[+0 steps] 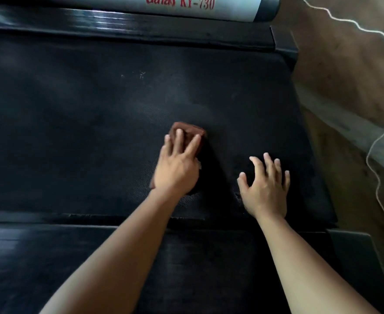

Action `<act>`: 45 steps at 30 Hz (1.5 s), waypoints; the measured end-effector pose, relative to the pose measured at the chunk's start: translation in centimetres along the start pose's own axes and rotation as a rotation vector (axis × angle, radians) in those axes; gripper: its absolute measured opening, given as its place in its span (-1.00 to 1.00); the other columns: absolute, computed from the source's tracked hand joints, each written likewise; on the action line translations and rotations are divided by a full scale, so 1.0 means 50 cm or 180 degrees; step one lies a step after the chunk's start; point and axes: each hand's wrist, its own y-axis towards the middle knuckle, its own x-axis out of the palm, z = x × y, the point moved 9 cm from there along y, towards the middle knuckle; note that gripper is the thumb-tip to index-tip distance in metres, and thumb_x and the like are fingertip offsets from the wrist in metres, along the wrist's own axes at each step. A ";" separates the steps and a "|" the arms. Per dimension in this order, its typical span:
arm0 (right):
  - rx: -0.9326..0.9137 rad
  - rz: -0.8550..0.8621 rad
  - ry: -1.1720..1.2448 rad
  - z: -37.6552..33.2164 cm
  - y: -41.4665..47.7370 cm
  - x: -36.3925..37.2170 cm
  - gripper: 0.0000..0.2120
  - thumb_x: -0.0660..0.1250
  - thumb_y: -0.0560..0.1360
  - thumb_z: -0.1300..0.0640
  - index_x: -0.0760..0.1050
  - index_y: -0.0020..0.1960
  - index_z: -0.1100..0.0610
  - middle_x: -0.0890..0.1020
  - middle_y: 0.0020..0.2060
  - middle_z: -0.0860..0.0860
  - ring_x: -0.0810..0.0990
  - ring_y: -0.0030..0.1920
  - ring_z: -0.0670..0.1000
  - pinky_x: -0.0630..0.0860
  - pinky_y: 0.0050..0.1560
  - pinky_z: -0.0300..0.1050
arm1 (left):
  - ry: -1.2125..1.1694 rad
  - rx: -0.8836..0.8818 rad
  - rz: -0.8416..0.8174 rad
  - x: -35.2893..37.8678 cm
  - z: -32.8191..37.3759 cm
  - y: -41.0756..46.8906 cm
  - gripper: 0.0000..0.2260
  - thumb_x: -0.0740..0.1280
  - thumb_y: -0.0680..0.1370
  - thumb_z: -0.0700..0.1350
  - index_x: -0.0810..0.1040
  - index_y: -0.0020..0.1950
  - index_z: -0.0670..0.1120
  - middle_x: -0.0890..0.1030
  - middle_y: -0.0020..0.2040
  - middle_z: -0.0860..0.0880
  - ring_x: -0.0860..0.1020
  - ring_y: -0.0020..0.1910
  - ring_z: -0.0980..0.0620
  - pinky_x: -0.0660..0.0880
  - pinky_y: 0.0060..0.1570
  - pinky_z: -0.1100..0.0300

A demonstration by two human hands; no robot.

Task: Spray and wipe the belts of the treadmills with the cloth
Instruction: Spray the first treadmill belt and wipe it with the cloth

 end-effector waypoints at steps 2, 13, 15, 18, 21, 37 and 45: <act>-0.0017 -0.0040 0.0055 0.004 0.001 -0.002 -0.49 0.21 0.55 -0.11 0.34 0.47 -0.02 0.23 0.56 0.07 0.08 0.57 0.16 -0.06 0.54 0.22 | -0.0090 0.0304 -0.0191 0.030 0.078 -0.029 -0.42 -0.02 0.58 0.08 -0.01 0.63 0.17 0.00 0.65 -0.17 -0.08 0.61 -0.28 -0.01 0.57 -0.10; -0.0196 -0.0358 0.0061 0.068 -0.024 -0.036 -0.49 0.29 0.55 -0.11 0.36 0.46 -0.01 0.22 0.56 0.11 0.09 0.57 0.19 -0.03 0.57 0.13 | -0.0178 -0.0210 -0.0141 -0.012 -0.083 -0.111 -0.43 0.20 0.64 0.03 0.09 0.63 0.14 0.01 0.66 -0.08 -0.01 0.60 -0.27 0.02 0.55 -0.16; -0.0177 -0.0372 -0.0082 0.105 -0.036 -0.052 -0.48 0.23 0.56 -0.16 0.35 0.47 -0.03 0.22 0.56 0.10 0.09 0.57 0.18 -0.02 0.56 0.16 | -0.0205 -0.0301 -0.0097 -0.015 -0.070 -0.080 -0.41 0.20 0.64 0.01 0.06 0.64 0.11 -0.03 0.65 -0.13 -0.07 0.61 -0.27 -0.03 0.57 -0.11; -0.0117 -0.0376 -0.0265 0.157 -0.049 -0.082 -0.40 0.02 0.53 -0.27 0.33 0.49 -0.05 0.21 0.56 0.09 0.09 0.57 0.17 -0.01 0.55 0.19 | -0.0170 -0.0270 -0.0074 -0.002 -0.005 -0.034 -0.40 0.16 0.64 0.03 0.02 0.65 0.06 -0.05 0.65 -0.19 -0.10 0.61 -0.29 -0.10 0.58 -0.06; -0.0028 -0.0458 -0.0468 0.216 -0.059 -0.101 -0.32 -0.11 0.50 -0.33 0.27 0.52 -0.09 0.19 0.58 0.07 0.09 0.58 0.17 -0.02 0.54 0.20 | -0.0045 0.0028 -0.0148 0.023 0.099 -0.003 -0.39 0.09 0.63 0.06 -0.02 0.65 0.03 -0.04 0.63 -0.25 -0.09 0.60 -0.32 -0.07 0.58 -0.11; 0.0253 -0.0729 0.0028 0.300 -0.076 -0.111 -0.38 0.14 0.56 -0.22 0.08 0.58 -0.17 0.06 0.60 -0.08 0.38 0.45 0.05 0.38 0.37 0.05 | -0.0168 0.0939 -0.0411 0.056 0.158 -0.058 -0.44 0.04 0.62 0.20 -0.01 0.61 0.25 -0.14 0.63 0.09 -0.18 0.62 -0.07 -0.13 0.56 0.02; 0.0262 -0.0664 0.0066 0.303 -0.074 -0.109 -0.38 0.14 0.56 -0.23 0.08 0.57 -0.18 0.06 0.60 -0.10 0.38 0.45 0.02 0.38 0.38 0.07 | -0.0251 0.0845 -0.0337 0.055 0.267 0.082 -0.43 0.15 0.66 0.07 0.01 0.63 0.19 -0.07 0.66 -0.06 -0.15 0.62 -0.17 -0.11 0.59 0.00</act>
